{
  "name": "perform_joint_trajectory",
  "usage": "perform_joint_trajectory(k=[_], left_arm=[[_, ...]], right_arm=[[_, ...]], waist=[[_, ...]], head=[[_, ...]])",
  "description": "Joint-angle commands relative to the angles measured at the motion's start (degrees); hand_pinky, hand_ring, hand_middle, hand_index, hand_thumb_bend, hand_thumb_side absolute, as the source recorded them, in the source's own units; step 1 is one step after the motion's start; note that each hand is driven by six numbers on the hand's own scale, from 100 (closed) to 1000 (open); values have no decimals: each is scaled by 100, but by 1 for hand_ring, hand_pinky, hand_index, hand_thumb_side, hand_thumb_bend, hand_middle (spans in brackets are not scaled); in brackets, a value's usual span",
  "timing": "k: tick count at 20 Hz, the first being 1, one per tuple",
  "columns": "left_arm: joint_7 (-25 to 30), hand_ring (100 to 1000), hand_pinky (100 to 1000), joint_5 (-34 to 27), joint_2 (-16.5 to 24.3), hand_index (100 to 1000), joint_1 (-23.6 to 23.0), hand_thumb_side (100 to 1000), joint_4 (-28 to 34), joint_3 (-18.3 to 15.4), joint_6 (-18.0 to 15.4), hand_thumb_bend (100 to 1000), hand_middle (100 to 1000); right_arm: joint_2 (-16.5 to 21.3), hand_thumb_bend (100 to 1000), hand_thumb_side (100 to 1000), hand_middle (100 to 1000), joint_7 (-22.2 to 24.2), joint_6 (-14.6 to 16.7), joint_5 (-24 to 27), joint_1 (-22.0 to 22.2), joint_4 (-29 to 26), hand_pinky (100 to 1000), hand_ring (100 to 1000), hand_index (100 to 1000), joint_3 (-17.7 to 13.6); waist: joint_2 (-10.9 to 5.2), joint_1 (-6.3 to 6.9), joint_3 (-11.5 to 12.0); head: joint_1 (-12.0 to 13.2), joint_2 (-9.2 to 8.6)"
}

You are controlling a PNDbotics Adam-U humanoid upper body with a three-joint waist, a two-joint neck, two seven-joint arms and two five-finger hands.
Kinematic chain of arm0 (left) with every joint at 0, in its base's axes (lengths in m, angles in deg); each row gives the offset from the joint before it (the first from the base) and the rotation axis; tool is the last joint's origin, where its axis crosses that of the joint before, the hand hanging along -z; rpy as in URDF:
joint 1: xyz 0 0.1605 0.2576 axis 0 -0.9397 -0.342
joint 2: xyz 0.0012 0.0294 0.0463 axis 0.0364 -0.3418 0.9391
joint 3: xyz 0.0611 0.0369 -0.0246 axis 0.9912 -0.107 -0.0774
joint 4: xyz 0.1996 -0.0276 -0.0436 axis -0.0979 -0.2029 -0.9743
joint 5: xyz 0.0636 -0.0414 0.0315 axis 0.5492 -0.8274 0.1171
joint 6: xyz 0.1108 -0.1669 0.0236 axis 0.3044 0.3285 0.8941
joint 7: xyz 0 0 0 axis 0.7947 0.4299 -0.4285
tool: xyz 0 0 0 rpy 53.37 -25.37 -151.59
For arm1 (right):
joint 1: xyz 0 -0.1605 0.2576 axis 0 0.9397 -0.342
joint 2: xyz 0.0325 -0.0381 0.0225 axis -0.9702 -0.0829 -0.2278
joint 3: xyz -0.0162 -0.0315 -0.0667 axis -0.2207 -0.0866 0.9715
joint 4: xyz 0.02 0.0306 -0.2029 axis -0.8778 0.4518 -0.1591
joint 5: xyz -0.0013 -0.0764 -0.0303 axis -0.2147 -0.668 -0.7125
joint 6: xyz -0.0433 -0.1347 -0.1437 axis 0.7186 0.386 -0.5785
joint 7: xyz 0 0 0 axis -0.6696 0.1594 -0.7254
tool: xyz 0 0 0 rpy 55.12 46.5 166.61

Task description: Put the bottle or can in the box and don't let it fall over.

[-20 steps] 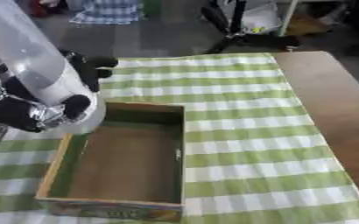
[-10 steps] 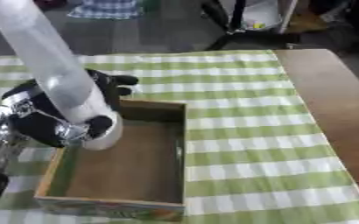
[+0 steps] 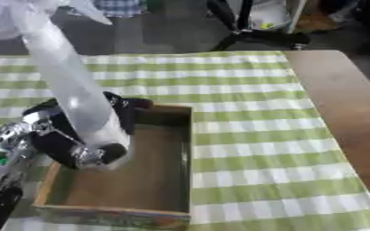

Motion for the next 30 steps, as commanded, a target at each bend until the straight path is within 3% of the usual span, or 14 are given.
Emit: perform_joint_trajectory(k=[1, 5, 10, 19, 30], left_arm=[[160, 1000, 1000, 156, 134, 961, 45, 301, 174, -91, -242, 646, 954], [220, 1000, 1000, 456, 227, 998, -17, 357, 112, -138, -587, 666, 975], [150, 1000, 1000, 562, 264, 991, -53, 350, -69, -166, -943, 653, 961], [47, 1000, 1000, 430, 547, 988, -312, 359, 53, -296, -1005, 640, 955], [-465, 1000, 1000, 245, 1357, 987, -1056, 360, 402, -856, -1254, 623, 958]], right_arm=[[70, 100, 637, 1000, 6, 3, -44, -2, -103, 917, 1000, 1000, -33], [72, 100, 636, 1000, -3, 14, -52, 22, -103, 917, 1000, 1000, -33], [89, 100, 635, 1000, -20, 44, -34, 62, -103, 916, 1000, 1000, -36], [142, 100, 635, 1000, -76, 70, 30, 124, -103, 915, 1000, 1000, -67], [161, 100, 633, 1000, -107, 166, 53, 196, -103, 914, 1000, 1000, -109]], waist=[[-48, -16, 11], [-67, -19, 34], [-111, -27, 50], [-217, -10, 137], [-248, -5, 198]], head=[[-12, -70], [-4, -83], [9, -92], [-11, -126], [-91, -166]])
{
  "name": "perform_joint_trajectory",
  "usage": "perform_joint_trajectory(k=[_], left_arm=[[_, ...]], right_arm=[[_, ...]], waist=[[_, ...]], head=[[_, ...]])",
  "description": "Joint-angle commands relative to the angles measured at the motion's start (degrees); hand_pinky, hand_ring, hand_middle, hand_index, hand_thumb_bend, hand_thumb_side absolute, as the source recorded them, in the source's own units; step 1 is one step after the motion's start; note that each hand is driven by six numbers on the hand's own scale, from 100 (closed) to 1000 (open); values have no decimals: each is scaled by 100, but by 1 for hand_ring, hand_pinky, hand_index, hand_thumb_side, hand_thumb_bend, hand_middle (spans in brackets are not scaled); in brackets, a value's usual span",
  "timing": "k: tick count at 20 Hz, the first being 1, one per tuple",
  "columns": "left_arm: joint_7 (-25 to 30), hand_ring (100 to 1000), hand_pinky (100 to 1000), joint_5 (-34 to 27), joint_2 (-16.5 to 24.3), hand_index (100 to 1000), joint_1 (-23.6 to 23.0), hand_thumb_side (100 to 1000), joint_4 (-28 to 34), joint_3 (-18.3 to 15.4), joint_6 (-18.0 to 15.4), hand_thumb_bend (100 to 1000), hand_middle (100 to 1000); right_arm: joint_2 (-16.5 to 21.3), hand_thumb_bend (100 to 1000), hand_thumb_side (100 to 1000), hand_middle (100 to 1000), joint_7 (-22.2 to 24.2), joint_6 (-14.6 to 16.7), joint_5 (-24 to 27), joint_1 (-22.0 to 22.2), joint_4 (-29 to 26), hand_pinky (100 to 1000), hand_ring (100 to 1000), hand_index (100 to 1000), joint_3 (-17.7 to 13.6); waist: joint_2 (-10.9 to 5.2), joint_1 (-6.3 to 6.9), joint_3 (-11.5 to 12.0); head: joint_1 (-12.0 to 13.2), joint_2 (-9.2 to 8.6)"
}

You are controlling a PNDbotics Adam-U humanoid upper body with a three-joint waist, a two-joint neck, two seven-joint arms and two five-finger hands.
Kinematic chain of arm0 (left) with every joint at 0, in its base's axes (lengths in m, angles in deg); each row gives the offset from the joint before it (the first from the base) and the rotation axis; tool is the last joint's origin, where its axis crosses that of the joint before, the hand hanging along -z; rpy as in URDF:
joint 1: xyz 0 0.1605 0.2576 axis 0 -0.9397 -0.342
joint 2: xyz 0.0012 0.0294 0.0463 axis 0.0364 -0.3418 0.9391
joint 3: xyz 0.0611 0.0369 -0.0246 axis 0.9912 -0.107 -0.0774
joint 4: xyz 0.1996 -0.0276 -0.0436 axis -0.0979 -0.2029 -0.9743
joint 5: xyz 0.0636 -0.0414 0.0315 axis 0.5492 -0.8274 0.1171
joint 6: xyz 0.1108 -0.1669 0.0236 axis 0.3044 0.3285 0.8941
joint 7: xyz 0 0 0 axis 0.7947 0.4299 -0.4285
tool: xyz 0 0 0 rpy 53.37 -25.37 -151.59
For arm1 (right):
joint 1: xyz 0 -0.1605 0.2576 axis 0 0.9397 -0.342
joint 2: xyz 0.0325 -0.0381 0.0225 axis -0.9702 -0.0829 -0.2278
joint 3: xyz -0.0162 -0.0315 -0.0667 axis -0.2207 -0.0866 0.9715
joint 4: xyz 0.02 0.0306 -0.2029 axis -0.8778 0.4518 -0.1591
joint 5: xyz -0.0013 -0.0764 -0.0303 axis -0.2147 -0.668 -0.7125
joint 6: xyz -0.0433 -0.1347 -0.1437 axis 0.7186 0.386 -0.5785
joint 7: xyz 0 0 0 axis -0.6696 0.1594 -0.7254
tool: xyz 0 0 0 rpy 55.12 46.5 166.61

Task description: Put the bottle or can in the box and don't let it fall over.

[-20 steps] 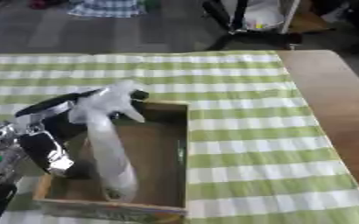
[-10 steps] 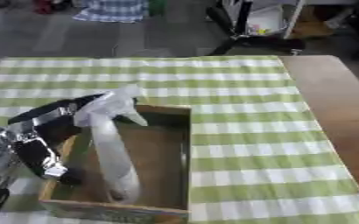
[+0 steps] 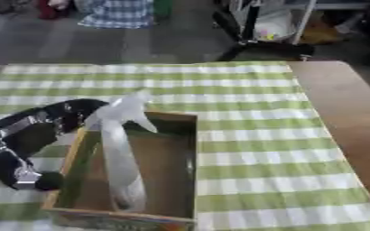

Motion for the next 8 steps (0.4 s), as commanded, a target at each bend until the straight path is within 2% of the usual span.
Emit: perform_joint_trajectory(k=[1, 2, 8], left_arm=[[-194, 1000, 1000, -52, 318, 988, -84, 378, 157, -255, -77, 607, 958], [-266, 1000, 1000, -65, 361, 988, -146, 356, 169, -329, -90, 619, 958], [-711, 1000, 1000, -171, 598, 991, -538, 358, 239, -835, -108, 583, 971]], right_arm=[[170, 100, 632, 1000, -1, 48, 48, 36, -103, 913, 1000, 1000, -72], [164, 100, 633, 1000, -4, 57, 48, 42, -103, 913, 1000, 1000, -75], [142, 100, 630, 1000, -4, 131, 62, 67, -103, 911, 1000, 1000, -80]], waist=[[-85, -12, 2], [-82, -19, 6], [-65, -59, 22]], head=[[-31, -79], [-31, -84], [-34, -67]])
